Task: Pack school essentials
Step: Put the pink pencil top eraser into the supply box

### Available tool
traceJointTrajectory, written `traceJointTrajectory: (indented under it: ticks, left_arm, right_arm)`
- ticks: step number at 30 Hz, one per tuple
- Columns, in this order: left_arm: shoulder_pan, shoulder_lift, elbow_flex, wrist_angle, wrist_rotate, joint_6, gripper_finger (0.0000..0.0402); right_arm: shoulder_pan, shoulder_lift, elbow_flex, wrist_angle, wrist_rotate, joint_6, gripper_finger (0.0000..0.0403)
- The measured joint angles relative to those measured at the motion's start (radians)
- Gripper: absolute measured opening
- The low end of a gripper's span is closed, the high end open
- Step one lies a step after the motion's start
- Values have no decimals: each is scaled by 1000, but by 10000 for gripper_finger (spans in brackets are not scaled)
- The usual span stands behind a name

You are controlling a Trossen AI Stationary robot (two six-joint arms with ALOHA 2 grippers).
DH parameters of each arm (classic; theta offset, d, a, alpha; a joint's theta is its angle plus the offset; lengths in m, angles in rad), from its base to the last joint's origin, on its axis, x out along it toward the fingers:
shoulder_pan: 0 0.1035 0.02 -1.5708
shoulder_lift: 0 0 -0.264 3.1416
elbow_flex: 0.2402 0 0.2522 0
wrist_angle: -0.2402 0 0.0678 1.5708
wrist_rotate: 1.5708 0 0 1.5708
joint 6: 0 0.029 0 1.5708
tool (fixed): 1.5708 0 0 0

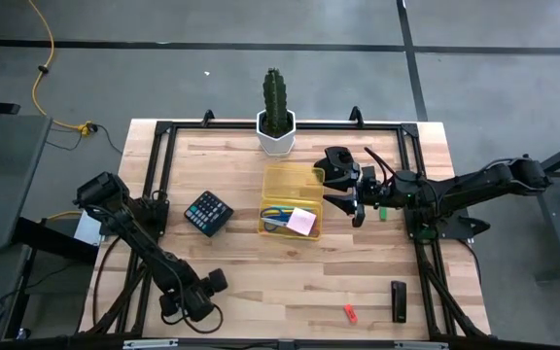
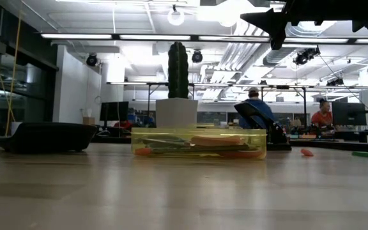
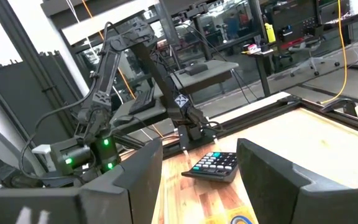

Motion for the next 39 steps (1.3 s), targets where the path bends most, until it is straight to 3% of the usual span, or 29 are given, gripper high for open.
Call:
traceJointTrajectory:
  ticks: [10,16,21,26,30,34,39]
  left_arm:
    - [28,2,-3,21,27,6,48]
    - [37,-5,-4,19,41,1,17]
    - [105,-85,-7,-40,202,-92,15]
    - [255,-263,-6,-112,235,-118,15]
    - [428,-455,-6,-84,159,-155,15]
    - [621,-652,-5,42,21,-213,15]
    - [812,-824,-5,258,-54,-245,15]
  right_arm:
    - [0,0,0,0,0,0,200]
    - [0,0,0,0,0,0,200]
    - [0,0,0,0,0,0,200]
    - [0,0,0,-10,0,0,200]
    - [0,0,0,-18,0,0,200]
    - [0,0,0,-16,0,0,200]
    - [0,0,0,-13,0,-3,200]
